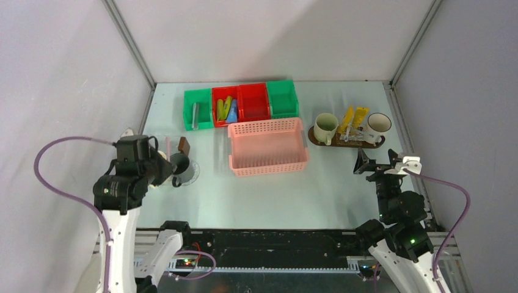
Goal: Prepare toiletry sets of a toothbrush and toothpaste on the tray
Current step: Pick up the toothbrush from the storage box, then place the toothbrush in the cup.
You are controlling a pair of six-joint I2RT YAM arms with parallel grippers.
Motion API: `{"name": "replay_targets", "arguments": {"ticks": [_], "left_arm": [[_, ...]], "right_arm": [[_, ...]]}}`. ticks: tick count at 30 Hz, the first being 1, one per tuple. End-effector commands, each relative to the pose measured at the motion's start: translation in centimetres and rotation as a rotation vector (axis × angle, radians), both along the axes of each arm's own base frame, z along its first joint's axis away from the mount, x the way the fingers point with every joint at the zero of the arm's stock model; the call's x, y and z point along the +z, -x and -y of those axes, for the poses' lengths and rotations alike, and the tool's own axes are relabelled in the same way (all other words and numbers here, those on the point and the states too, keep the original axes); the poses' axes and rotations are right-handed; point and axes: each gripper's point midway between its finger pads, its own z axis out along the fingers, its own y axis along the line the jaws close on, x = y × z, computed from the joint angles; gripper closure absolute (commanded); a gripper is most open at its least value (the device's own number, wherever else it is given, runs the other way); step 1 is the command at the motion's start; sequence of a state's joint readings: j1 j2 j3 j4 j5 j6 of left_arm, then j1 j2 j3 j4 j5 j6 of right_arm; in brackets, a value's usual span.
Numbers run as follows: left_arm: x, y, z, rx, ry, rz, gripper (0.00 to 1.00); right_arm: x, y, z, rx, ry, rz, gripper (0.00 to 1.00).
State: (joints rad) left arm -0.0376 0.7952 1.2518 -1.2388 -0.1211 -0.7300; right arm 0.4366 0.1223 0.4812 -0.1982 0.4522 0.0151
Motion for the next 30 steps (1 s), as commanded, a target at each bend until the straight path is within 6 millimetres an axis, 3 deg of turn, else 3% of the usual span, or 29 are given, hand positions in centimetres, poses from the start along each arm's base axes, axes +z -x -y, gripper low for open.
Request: {"name": "replay_targets", "arguments": {"ticks": [1,7,13,30], "left_arm": [[-2.0,4.4,0.3,0.122,0.104,-0.142,1.00],[-3.4,6.2,1.4,0.146,0.183,-0.203,1.00],[-4.5,6.7,2.0,0.131,0.200,-0.309,1.00],[-7.7,2.6,0.9,0.106,0.105,-0.432,0.99]], "right_arm": [[0.9,0.3,0.0,0.003,-0.020,0.053,0.08],[1.1,0.6,-0.3,0.023,-0.029,0.069,0.08],[1.3,0.8,0.0,0.013,-0.040,0.083,0.08],[1.5,1.2,-0.6,0.047,-0.062,0.113,0.08]]}}
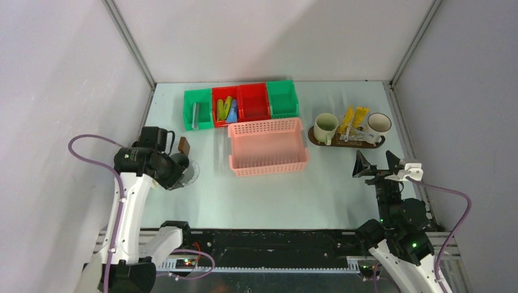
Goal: Prepare toiletry sets of a toothbrush and toothpaste on the tray
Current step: Place the toothbrush in the cup.
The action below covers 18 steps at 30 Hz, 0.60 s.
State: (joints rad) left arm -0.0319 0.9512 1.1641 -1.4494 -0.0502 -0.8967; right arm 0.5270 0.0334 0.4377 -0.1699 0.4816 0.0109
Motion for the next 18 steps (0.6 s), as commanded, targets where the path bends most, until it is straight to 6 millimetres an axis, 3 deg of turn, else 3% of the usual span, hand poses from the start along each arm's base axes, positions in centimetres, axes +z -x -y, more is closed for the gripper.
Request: {"name": "replay_targets", "arguments": {"ticks": [1,10,18], "left_arm": [[-1.1,-1.0,-0.7,-0.014,-0.032,-0.003,0.97],[-3.3,-2.0,-1.1,-0.008,-0.043,-0.033,0.79],[-1.1,-2.8,-1.8,0.006,-0.084,0.038,0.49]], "right_arm": [[1.2,0.3,0.3,-0.011,-0.031,0.051,0.08],[1.3,0.4,0.2,-0.004,-0.035,0.058,0.08],[1.3,0.4,0.4,-0.015,-0.011,0.058,0.08]]}}
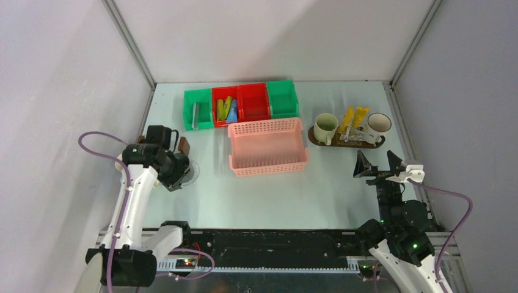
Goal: Prepare toiletry sets of a toothbrush and toothpaste on the tray
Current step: Place the toothbrush in the cup.
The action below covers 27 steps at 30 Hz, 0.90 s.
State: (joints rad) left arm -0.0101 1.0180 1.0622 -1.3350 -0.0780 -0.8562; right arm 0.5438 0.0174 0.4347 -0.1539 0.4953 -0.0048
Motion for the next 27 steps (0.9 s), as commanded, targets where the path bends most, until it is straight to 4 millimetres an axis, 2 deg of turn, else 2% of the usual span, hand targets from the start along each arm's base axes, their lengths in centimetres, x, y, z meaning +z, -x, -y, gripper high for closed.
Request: {"name": "replay_targets", "arguments": {"ticks": [1,3,9,12,16,21,25,26,27], "left_arm": [[2.9,-1.4,-1.0,0.012,-0.049,0.115,0.43],[3.9,-2.0,-1.3,0.014,-0.066,0.150,0.33],[7.3,-4.7,-2.4,-0.017,-0.134,0.259,0.17],[9.2,-7.0,-2.5,-0.046,-0.161,0.342,0.15],[10.6,-10.5,-2.1,-0.131,-0.223,0.407,0.15],[10.2,-15.6,-1.2,-0.250,-0.308,0.430,0.18],[8.6,-19.1,0.0,-0.313,-0.327,0.437,0.21],[7.7,-19.9,0.2,-0.325,-0.335,0.418,0.22],[7.8,-20.7,0.2,-0.333,-0.343,0.436,0.23]], "right_arm": [[0.8,0.1,0.4,-0.015,-0.008,0.035,0.08],[0.8,0.1,0.4,-0.015,-0.008,0.035,0.08],[0.8,0.1,0.6,-0.027,-0.007,0.033,0.08],[0.8,0.1,0.7,-0.031,-0.010,0.033,0.08],[0.7,0.0,0.9,-0.041,-0.011,0.032,0.08],[0.7,0.0,1.0,-0.046,-0.011,0.034,0.08],[0.6,0.0,1.1,-0.053,-0.009,0.032,0.08],[0.6,0.0,1.1,-0.056,-0.009,0.032,0.08],[0.6,0.0,1.1,-0.056,-0.009,0.032,0.08]]}}
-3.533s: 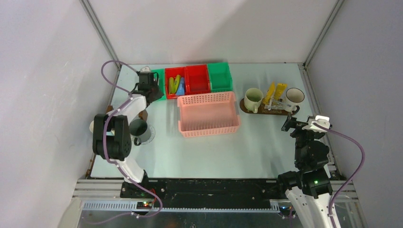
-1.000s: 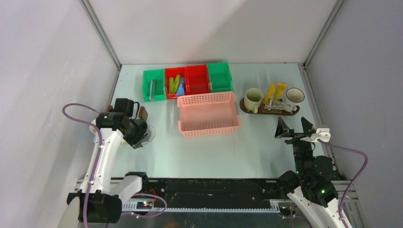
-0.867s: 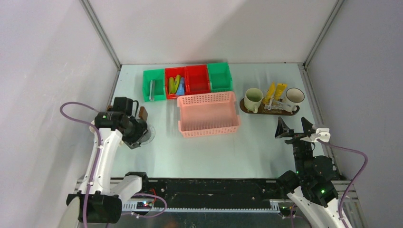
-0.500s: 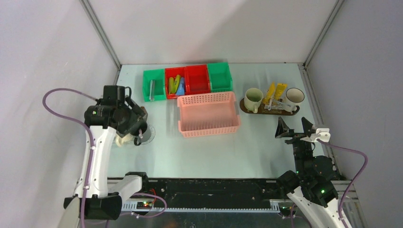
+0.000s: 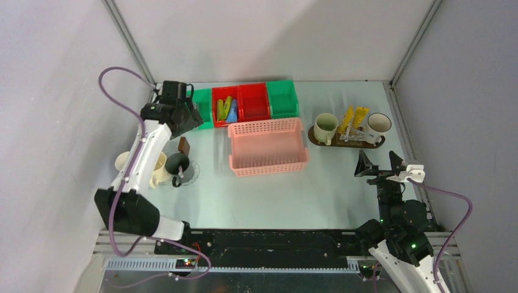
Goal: Prepare toiletry sets of a toothbrush and toothpaste on the tray
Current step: Place the toothbrush in the cup, then pick up the toothbrush from the storage box.
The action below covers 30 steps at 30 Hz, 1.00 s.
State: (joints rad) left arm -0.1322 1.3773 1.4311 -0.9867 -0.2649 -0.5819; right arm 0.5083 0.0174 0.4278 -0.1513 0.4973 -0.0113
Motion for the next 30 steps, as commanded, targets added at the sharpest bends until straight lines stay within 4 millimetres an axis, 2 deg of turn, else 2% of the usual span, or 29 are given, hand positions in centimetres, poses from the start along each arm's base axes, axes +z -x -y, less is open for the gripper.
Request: {"name": "replay_targets", "arguments": {"ticks": [1,5,6,8,14,15,16,17,18,19,20,21,22,23,24,25,27,30], "left_arm": [[0.7,-5.3,0.3,-0.069,-0.084,0.113,0.24],[-0.8,-8.4,0.4,-0.095,-0.125,0.115,0.32],[-0.7,-9.0,0.4,-0.100,-0.132,0.125,0.34],[-2.1,-10.7,0.7,-0.128,-0.151,0.106,0.36],[-4.2,-14.9,1.2,-0.201,-0.192,0.081,0.43],[-3.9,-15.6,1.1,-0.208,-0.198,0.088,0.44],[-5.0,-16.0,1.1,-0.219,-0.201,0.063,0.45],[-4.6,-16.7,0.9,-0.218,-0.198,0.073,0.46],[-5.5,-17.0,0.8,-0.222,-0.199,0.050,0.47],[-5.2,-17.6,0.5,-0.219,-0.193,0.061,0.48],[-6.0,-17.9,0.3,-0.221,-0.192,0.043,0.49],[-5.8,-18.3,0.0,-0.221,-0.184,0.051,0.51],[-6.5,-18.6,-0.2,-0.224,-0.185,0.036,0.52],[-6.2,-19.0,-0.3,-0.226,-0.180,0.043,0.53],[-7.2,-19.2,-0.4,-0.232,-0.180,0.018,0.54],[-7.0,-19.6,-0.5,-0.233,-0.174,0.024,0.54],[-8.5,-19.9,-0.8,-0.237,-0.159,-0.008,0.55],[-9.7,-20.2,-1.2,-0.235,-0.152,-0.034,0.57]], "right_arm": [[0.8,0.1,0.5,-0.021,-0.016,0.036,0.08],[0.8,0.1,0.6,-0.029,-0.014,0.037,0.08],[0.7,0.0,0.7,-0.032,-0.013,0.034,0.08],[0.6,0.0,0.7,-0.034,-0.011,0.032,0.08],[0.4,-0.2,0.8,-0.042,-0.004,0.023,0.08],[0.4,-0.2,0.9,-0.044,-0.004,0.022,0.08],[0.3,-0.2,0.9,-0.048,-0.001,0.019,0.08],[0.2,-0.3,1.0,-0.052,0.001,0.015,0.08],[0.1,-0.3,1.0,-0.055,0.003,0.011,0.08],[0.1,-0.4,1.1,-0.060,0.004,0.010,0.09],[0.0,-0.4,1.2,-0.062,0.005,0.008,0.08],[0.0,-0.4,1.2,-0.065,0.006,0.006,0.08],[0.0,-0.4,1.3,-0.067,0.007,0.004,0.09],[-0.1,-0.5,1.3,-0.070,0.009,0.001,0.09],[-0.1,-0.5,1.3,-0.071,0.010,-0.001,0.08],[-0.2,-0.5,1.4,-0.074,0.013,-0.005,0.08],[-0.3,-0.6,1.4,-0.079,0.015,-0.009,0.08],[-0.4,-0.7,1.5,-0.081,0.018,-0.013,0.09]]}}
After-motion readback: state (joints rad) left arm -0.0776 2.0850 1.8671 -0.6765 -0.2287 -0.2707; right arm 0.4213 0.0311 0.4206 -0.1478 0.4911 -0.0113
